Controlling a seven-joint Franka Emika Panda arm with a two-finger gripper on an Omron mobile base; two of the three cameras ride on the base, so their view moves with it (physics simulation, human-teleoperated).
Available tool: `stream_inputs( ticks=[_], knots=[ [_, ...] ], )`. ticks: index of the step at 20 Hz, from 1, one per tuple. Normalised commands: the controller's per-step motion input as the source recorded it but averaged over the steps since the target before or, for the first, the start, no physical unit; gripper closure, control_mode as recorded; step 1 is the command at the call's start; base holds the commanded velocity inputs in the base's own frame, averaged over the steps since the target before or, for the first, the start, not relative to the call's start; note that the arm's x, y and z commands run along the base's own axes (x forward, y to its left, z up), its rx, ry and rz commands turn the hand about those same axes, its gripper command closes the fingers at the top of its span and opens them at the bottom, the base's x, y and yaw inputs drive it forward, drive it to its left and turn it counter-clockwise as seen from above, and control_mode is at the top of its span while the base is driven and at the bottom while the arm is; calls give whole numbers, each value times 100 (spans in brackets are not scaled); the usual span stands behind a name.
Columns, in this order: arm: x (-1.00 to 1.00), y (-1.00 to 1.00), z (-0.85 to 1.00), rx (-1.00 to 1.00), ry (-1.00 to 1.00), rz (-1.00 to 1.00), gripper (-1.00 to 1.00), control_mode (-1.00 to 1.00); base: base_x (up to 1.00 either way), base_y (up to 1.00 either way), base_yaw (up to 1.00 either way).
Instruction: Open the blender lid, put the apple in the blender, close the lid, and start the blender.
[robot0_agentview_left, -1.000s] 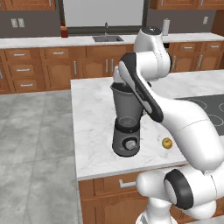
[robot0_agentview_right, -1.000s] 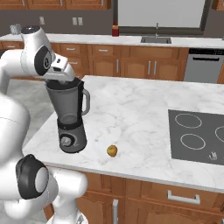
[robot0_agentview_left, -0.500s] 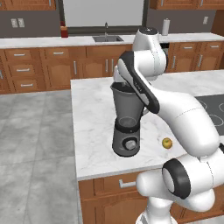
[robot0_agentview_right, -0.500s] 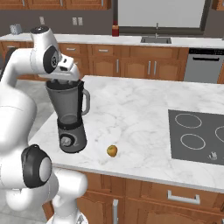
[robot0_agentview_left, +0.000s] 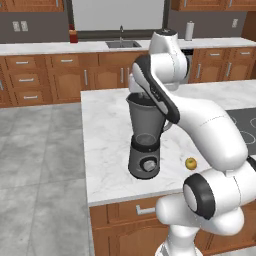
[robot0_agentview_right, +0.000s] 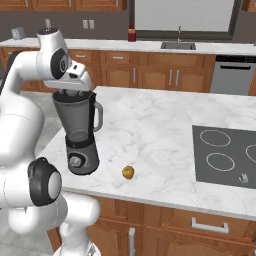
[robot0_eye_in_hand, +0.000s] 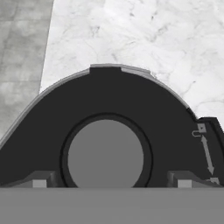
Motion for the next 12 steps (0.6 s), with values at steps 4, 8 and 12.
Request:
stream_inputs(
  ticks=[4, 8, 12],
  knots=[
    [19, 0, -14, 0, 2, 0, -100, -100, 0, 0, 0],
    [11, 0, -33, 0, 6, 0, -100, -100, 0, 0, 0],
    [-2, 0, -69, 0, 3, 0, 100, -100, 0, 0, 0]
  ],
)
